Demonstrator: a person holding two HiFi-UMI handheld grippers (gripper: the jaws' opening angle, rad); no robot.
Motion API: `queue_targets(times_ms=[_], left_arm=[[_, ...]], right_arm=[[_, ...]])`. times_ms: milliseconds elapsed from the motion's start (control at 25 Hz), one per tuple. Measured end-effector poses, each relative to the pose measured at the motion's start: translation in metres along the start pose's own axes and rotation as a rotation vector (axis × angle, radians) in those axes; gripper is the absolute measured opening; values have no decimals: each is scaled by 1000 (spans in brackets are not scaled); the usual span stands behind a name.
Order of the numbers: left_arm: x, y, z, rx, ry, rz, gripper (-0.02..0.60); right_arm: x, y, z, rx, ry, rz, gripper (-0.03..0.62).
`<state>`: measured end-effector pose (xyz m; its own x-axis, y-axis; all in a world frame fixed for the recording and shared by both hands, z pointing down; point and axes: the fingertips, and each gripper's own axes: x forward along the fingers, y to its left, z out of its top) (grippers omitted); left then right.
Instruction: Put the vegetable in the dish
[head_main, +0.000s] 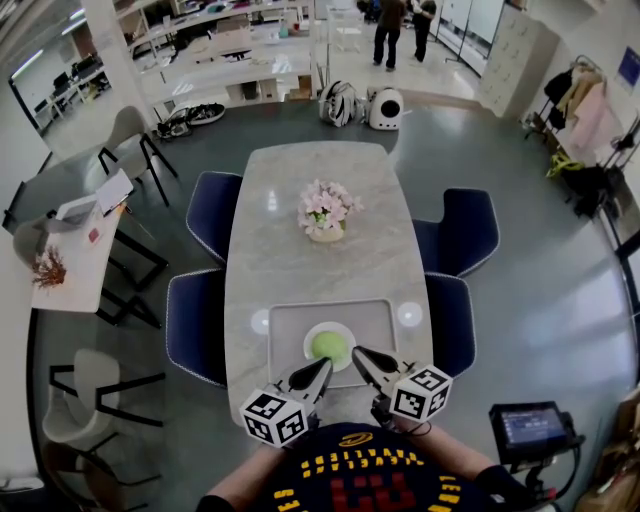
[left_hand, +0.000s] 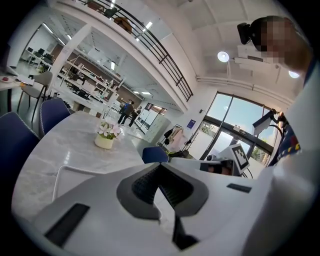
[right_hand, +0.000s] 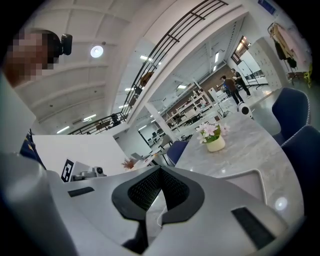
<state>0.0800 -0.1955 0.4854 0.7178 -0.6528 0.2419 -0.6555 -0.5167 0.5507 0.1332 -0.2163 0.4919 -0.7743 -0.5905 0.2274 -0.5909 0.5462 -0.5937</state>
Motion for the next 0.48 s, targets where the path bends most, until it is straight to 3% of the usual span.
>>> queue_targets(times_ms=[480], left_arm=[[0,-5,3,38,-3,1,0]], right_arm=[[0,-2,-1,5,-3,-6,5]])
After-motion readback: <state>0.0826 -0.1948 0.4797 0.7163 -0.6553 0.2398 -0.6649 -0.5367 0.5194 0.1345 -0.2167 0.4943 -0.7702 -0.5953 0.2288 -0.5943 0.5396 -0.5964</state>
